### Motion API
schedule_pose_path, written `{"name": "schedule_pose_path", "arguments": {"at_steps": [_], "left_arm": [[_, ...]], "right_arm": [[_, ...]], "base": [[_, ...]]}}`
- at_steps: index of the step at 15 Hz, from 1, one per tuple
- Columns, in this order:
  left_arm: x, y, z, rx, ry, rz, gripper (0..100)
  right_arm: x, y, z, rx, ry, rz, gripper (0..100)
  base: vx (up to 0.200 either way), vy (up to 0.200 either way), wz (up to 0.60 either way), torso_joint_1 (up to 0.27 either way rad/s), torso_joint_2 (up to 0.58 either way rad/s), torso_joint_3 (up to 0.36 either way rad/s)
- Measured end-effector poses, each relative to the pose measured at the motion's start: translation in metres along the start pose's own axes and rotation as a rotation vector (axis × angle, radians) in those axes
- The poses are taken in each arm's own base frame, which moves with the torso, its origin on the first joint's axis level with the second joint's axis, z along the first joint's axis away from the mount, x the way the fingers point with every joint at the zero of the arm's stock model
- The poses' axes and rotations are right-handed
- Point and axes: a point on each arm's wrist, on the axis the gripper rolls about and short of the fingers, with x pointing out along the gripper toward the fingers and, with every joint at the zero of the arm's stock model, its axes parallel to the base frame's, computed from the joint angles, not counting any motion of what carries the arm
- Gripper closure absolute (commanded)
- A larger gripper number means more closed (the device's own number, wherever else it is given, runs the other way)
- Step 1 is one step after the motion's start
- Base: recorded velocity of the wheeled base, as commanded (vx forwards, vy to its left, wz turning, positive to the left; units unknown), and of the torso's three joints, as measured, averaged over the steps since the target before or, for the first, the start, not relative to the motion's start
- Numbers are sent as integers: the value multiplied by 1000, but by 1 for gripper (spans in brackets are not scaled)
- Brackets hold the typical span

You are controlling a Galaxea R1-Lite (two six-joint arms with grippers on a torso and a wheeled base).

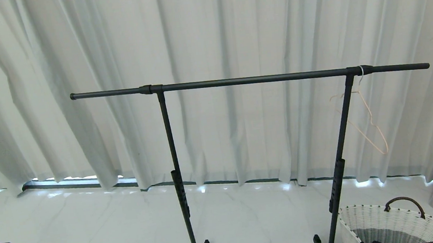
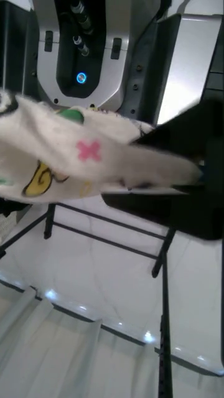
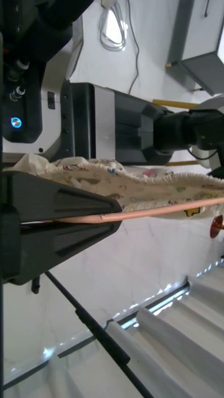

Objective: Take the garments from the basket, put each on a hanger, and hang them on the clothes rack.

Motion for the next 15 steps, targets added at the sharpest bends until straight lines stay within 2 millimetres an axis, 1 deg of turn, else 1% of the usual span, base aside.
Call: {"name": "schedule_pose_path", "arguments": {"at_steps": [3, 4, 6, 9, 12, 15], "left_arm": [[3, 1, -1, -13, 15, -4, 100], [3, 2, -2, -21, 19, 1, 100], [3, 5, -4, -38, 28, 16, 100], [3, 8, -15, -83, 74, 55, 100], [1, 12, -28, -141, 154, 160, 100], [-6, 23, -33, -207, 165, 257, 100]], "right_arm": [[-1, 0, 0, -1, 2, -5, 100], [-1, 0, -1, -4, 3, -12, 0], [-2, 0, 0, -10, 4, -56, 0], [-5, -1, -2, -11, 14, -109, 0], [-10, -7, -6, -16, 33, -150, 0], [-11, -8, -10, 18, 52, -156, 0]], "base": [[0, 0, 0, 0, 0, 0], [0, 0, 0, 0, 0, 0], [0, 0, 0, 0, 0, 0], [0, 0, 0, 0, 0, 0], [0, 0, 0, 0, 0, 0], [0, 0, 0, 0, 0, 0]]}}
